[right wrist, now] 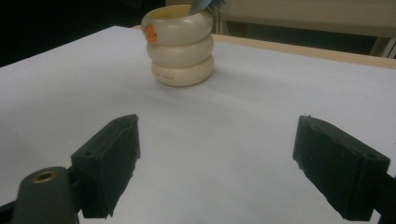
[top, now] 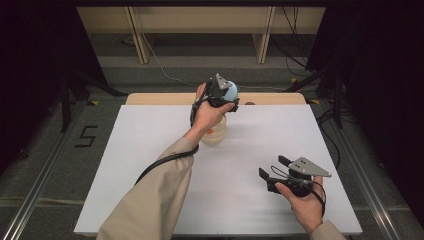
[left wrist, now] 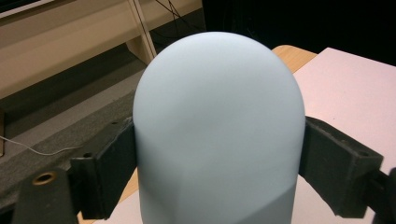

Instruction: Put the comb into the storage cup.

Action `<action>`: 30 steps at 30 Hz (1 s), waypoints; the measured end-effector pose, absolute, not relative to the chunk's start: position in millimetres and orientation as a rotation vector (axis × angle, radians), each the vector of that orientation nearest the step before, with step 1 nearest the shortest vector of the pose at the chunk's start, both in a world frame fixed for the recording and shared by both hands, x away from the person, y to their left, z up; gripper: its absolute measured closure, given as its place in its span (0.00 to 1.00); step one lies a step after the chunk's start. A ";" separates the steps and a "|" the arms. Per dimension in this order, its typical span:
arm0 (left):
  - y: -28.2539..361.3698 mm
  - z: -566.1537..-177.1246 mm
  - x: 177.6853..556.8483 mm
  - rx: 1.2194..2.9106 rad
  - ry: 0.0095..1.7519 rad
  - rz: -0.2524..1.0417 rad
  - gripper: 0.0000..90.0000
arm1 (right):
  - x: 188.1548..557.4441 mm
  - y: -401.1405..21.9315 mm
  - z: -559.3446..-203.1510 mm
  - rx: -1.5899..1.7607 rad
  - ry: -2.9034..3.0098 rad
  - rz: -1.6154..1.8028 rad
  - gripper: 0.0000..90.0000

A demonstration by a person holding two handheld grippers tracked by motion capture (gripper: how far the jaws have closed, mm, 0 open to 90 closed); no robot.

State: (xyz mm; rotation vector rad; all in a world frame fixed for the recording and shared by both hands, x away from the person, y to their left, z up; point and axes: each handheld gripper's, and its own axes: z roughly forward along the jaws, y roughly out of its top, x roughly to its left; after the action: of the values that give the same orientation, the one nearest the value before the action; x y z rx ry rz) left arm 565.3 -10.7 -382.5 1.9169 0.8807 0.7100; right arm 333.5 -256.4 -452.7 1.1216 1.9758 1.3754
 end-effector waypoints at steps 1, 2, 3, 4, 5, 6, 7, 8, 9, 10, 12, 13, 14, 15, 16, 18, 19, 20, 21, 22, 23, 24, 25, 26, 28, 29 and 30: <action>-10.5 -382.2 565.3 1.916 0.882 0.710 0.18 | 333.3 -256.6 -452.5 1.120 1.977 1.375 0.17; -10.5 -382.0 565.1 1.917 0.880 0.711 0.17 | 333.2 -256.6 -452.5 1.121 1.975 1.375 0.17; -10.6 -381.8 565.0 1.917 0.880 0.710 0.17 | 333.3 -256.8 -452.5 1.121 1.975 1.375 0.17; -10.3 -381.4 564.9 1.917 0.878 0.712 0.17 | 333.3 -256.8 -452.5 1.122 1.974 1.375 0.17; -10.2 -381.2 564.8 1.915 0.879 0.710 0.17 | 333.5 -256.6 -452.7 1.122 1.973 1.376 0.17; -9.7 -380.8 564.8 1.912 0.881 0.708 0.17 | 333.5 -256.6 -452.7 1.123 1.975 1.375 0.17; -9.3 -380.5 564.6 1.912 0.882 0.708 0.17 | 333.4 -256.4 -452.8 1.122 1.976 1.376 0.17; -8.5 -379.8 564.3 1.913 0.885 0.712 0.17 | 333.4 -256.3 -452.8 1.122 1.977 1.376 0.17; -8.2 -379.5 564.0 1.911 0.890 0.709 0.17 | 333.4 -256.2 -452.8 1.121 1.977 1.375 0.17; -7.4 -378.8 563.3 1.911 0.899 0.705 0.17 | 333.4 -256.2 -452.8 1.122 1.977 1.375 0.17; -5.9 -377.1 562.1 1.907 0.903 0.705 0.17 | 333.4 -256.3 -452.6 1.122 1.975 1.374 0.17; -4.9 -376.0 561.3 1.895 0.908 0.699 0.17 | 333.3 -256.4 -452.6 1.121 1.976 1.374 0.17; -3.8 -375.1 560.5 1.893 0.910 0.696 0.17 | 333.4 -256.5 -452.6 1.119 1.975 1.373 0.17; -3.2 -374.5 559.7 1.889 0.918 0.693 0.17 | 333.4 -256.5 -452.6 1.120 1.974 1.372 0.17; -2.3 -373.9 558.8 1.884 0.923 0.687 0.16 | 333.3 -256.5 -452.5 1.119 1.973 1.372 0.17; 0.6 -372.5 557.4 1.890 0.923 0.683 0.14 | 333.2 -256.5 -452.3 1.119 1.971 1.371 0.17; 1.1 -372.1 556.9 1.888 0.927 0.679 0.13 | 333.3 -256.6 -452.3 1.118 1.971 1.371 0.17; 1.9 -370.9 555.8 1.893 0.934 0.673 0.11 | 333.3 -256.6 -452.3 1.118 1.970 1.371 0.17; 2.8 -369.6 554.8 1.898 0.933 0.669 0.09 | 333.4 -256.5 -452.3 1.118 1.970 1.370 0.17; 3.6 -368.2 553.7 1.908 0.930 0.670 0.07 | 333.4 -256.5 -452.3 1.118 1.969 1.370 0.17; 4.6 -366.8 552.5 1.915 0.925 0.672 0.06 | 333.4 -256.5 -452.3 1.118 1.969 1.369 0.17; 5.8 -365.4 551.3 1.915 0.922 0.670 0.04 | 333.2 -256.3 -452.2 1.121 1.968 1.370 0.17; 7.1 -364.3 550.1 1.912 0.922 0.664 0.02 | 333.2 -256.4 -452.1 1.120 1.967 1.371 0.17; 8.4 -363.3 548.6 1.920 0.917 0.663 0.01 | 333.2 -256.5 -452.0 1.120 1.968 1.369 0.17; 12.0 -362.1 545.6 1.931 0.897 0.667 0.00 | 333.2 -256.6 -452.0 1.120 1.966 1.370 0.17; 13.3 -361.8 544.5 1.933 0.894 0.669 0.00 | 333.2 -256.6 -451.9 1.120 1.965 1.370 0.17; 15.6 -361.4 542.7 1.928 0.894 0.668 0.00 | 333.1 -256.5 -451.9 1.119 1.965 1.370 0.17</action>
State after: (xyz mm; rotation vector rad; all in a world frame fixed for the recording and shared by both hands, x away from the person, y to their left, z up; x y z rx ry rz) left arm 542.7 15.6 -361.4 1.9285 0.8939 0.6685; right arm 333.1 -256.5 -451.9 1.1194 1.9648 1.3700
